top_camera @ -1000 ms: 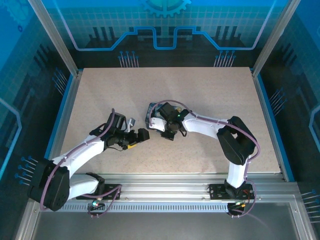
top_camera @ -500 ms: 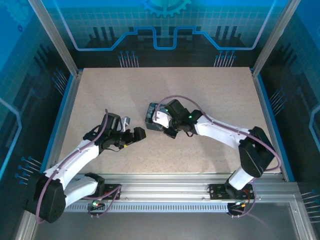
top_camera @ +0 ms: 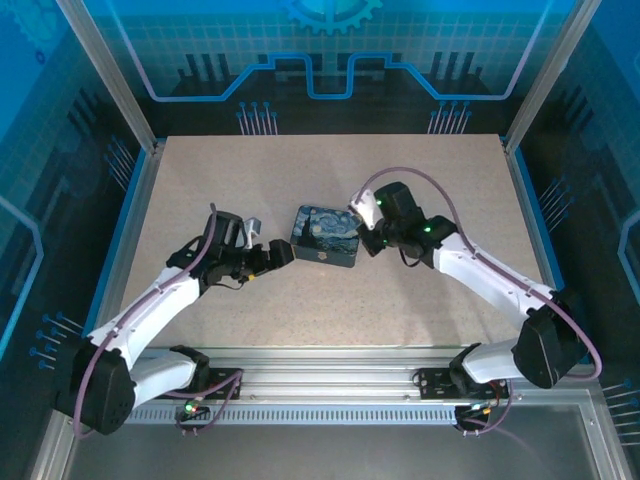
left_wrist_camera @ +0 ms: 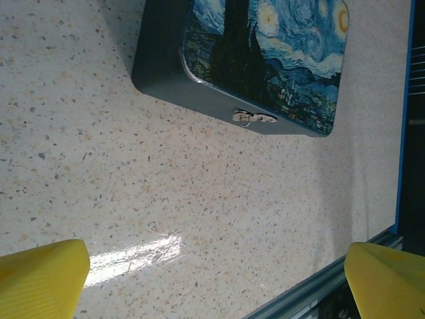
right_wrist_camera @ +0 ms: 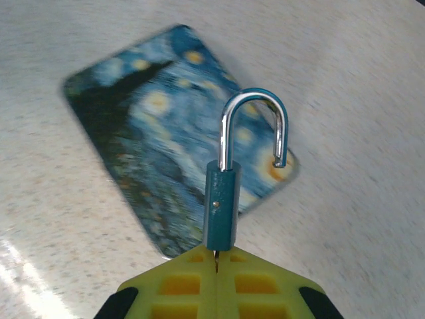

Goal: Unlock the padlock with the key

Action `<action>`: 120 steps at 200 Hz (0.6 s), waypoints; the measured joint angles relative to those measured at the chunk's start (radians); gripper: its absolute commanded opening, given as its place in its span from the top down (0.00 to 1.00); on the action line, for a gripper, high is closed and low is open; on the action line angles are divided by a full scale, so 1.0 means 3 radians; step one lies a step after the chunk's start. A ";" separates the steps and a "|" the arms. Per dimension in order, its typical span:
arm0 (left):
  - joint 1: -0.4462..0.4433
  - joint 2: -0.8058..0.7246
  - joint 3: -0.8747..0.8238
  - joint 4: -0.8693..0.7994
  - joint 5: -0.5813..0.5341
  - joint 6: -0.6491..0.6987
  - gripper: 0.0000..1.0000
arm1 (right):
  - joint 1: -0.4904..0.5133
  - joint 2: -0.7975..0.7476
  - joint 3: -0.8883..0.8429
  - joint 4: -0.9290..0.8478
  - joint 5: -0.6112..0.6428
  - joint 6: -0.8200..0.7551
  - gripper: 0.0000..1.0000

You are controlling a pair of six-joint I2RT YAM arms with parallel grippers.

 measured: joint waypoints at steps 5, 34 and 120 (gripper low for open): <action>-0.0001 0.0013 0.0004 -0.0001 -0.0001 0.0004 0.01 | -0.0057 0.0000 -0.0004 -0.0022 0.0036 0.0058 1.00; 0.0000 0.0107 0.0072 0.0003 -0.0028 0.0005 0.01 | -0.0365 0.0078 -0.0004 -0.0184 0.0210 0.0425 1.00; 0.0000 0.0123 0.0075 0.0017 -0.0113 0.0001 0.01 | -0.0763 0.0966 0.0126 -0.0598 0.0562 0.1221 1.00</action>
